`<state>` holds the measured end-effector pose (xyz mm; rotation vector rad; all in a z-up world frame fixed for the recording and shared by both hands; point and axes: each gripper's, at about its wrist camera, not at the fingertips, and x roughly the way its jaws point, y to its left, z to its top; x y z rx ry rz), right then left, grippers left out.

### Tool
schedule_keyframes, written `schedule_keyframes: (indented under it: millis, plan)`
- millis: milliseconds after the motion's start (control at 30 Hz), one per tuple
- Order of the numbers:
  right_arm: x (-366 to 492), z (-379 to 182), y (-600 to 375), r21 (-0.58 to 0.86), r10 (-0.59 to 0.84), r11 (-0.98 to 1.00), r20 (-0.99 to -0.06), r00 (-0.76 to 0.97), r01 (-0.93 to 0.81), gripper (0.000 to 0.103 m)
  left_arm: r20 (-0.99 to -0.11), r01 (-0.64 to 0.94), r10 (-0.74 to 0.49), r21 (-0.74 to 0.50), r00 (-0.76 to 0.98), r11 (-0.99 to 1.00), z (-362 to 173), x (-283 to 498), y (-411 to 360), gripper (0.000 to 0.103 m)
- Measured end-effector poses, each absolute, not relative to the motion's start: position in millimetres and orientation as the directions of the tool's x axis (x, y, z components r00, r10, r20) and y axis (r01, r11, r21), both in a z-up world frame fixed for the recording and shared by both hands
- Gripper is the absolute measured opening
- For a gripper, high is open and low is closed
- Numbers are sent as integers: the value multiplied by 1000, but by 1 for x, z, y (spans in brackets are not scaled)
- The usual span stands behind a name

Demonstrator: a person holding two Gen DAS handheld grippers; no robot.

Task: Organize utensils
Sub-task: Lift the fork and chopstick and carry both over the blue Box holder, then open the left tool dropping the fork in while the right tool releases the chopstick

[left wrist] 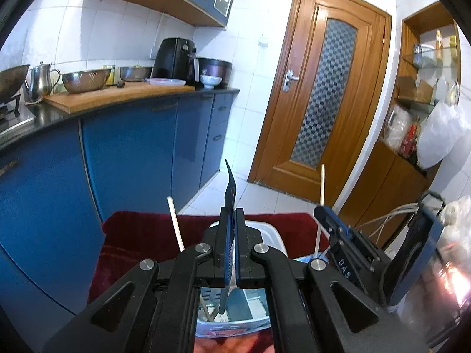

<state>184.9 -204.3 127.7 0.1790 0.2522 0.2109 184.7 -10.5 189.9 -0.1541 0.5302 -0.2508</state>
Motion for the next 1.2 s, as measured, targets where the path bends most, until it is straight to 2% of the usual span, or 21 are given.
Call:
schedule_keyframes:
  millis: [367, 633, 700, 733, 767, 833, 1200]
  plan:
    - [175, 104, -205, 197, 238, 961, -245, 940, -192, 7, -557, 205, -286, -205, 779, 957, 136, 190, -23, 0]
    - [162, 103, -202, 183, 251, 961, -260, 932, -208, 7, -574, 217, -283, -182, 769, 959, 115, 185, -30, 0]
    - [160, 104, -202, 192, 265, 957, -263, 928, -218, 13, -578, 216, -276, -173, 768, 961, 114, 183, -32, 0]
    - [158, 104, -203, 200, 273, 954, -264, 925, -225, 21, -583, 217, -276, -170, 764, 961, 113, 182, -33, 4]
    - [157, 105, -203, 210, 286, 949, -264, 921, -235, 27, -587, 218, -277, -171, 761, 961, 113, 182, -33, 13]
    - [153, 106, -203, 221, 298, 945, -269, 916, -242, 28, -590, 216, -277, -173, 759, 961, 114, 180, -32, 24]
    - [128, 126, -208, 265, 324, 931, -280, 904, -251, 40, -576, 236, -295, -178, 762, 955, 125, 158, -25, 25]
